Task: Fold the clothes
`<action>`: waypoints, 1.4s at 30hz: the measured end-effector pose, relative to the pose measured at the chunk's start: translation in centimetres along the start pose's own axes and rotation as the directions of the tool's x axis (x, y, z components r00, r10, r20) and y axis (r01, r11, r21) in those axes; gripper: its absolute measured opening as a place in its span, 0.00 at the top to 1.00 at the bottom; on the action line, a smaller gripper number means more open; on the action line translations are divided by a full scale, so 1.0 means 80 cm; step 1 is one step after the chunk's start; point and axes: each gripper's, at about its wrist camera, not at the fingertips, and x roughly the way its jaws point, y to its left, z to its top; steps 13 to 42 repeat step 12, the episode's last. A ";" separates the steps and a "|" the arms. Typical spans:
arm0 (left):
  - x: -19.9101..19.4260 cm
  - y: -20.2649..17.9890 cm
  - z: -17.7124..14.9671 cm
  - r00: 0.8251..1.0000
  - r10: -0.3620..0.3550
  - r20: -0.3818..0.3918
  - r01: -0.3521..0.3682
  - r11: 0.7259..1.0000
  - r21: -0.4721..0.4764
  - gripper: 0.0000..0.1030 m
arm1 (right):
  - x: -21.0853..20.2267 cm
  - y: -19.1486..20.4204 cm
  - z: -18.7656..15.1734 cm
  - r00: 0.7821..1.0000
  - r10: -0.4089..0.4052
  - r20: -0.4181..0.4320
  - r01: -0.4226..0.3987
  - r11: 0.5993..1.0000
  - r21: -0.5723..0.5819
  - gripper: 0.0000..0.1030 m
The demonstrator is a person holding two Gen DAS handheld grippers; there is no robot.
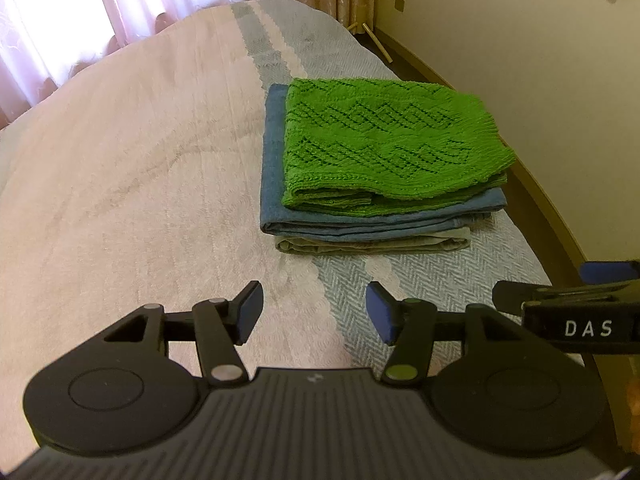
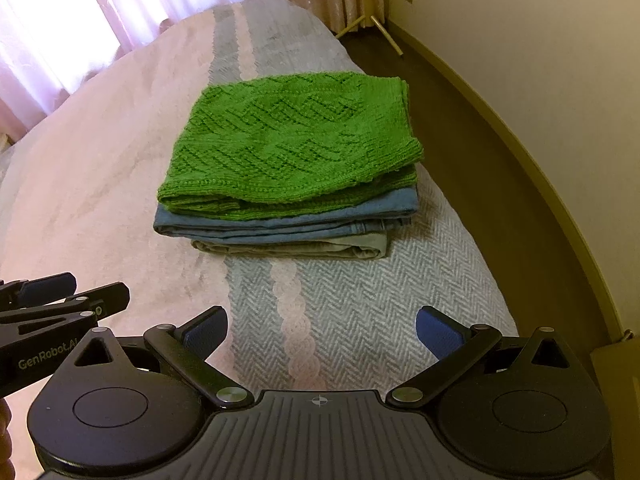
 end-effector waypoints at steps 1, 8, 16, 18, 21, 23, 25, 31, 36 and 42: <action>0.002 0.000 0.001 1.000 0.000 -0.001 0.000 1.000 0.000 0.49 | 0.002 0.000 0.001 1.000 -0.001 -0.002 0.001 1.000 0.001 0.00; 0.011 -0.001 0.005 1.000 -0.008 0.004 0.007 1.000 0.006 0.48 | 0.010 -0.003 0.004 1.000 -0.011 -0.013 0.012 1.000 0.008 0.00; 0.014 0.000 0.007 1.000 -0.002 0.019 0.002 1.000 0.010 0.48 | 0.012 -0.003 0.006 1.000 -0.017 -0.015 0.017 1.000 0.009 0.00; 0.014 0.000 0.007 1.000 -0.002 0.019 0.002 1.000 0.010 0.48 | 0.012 -0.003 0.006 1.000 -0.017 -0.015 0.017 1.000 0.009 0.00; 0.014 0.000 0.007 1.000 -0.002 0.019 0.002 1.000 0.010 0.48 | 0.012 -0.003 0.006 1.000 -0.017 -0.015 0.017 1.000 0.009 0.00; 0.014 0.000 0.007 1.000 -0.002 0.019 0.002 1.000 0.010 0.48 | 0.012 -0.003 0.006 1.000 -0.017 -0.015 0.017 1.000 0.009 0.00; 0.014 0.000 0.007 1.000 -0.002 0.019 0.002 1.000 0.010 0.48 | 0.012 -0.003 0.006 1.000 -0.017 -0.015 0.017 1.000 0.009 0.00; 0.014 0.000 0.007 1.000 -0.002 0.019 0.002 1.000 0.010 0.48 | 0.012 -0.003 0.006 1.000 -0.017 -0.015 0.017 1.000 0.009 0.00; 0.014 0.000 0.007 1.000 -0.002 0.019 0.002 1.000 0.010 0.48 | 0.012 -0.003 0.006 1.000 -0.017 -0.015 0.017 1.000 0.009 0.00; 0.014 0.000 0.007 1.000 -0.002 0.019 0.002 1.000 0.010 0.48 | 0.012 -0.003 0.006 1.000 -0.017 -0.015 0.017 1.000 0.009 0.00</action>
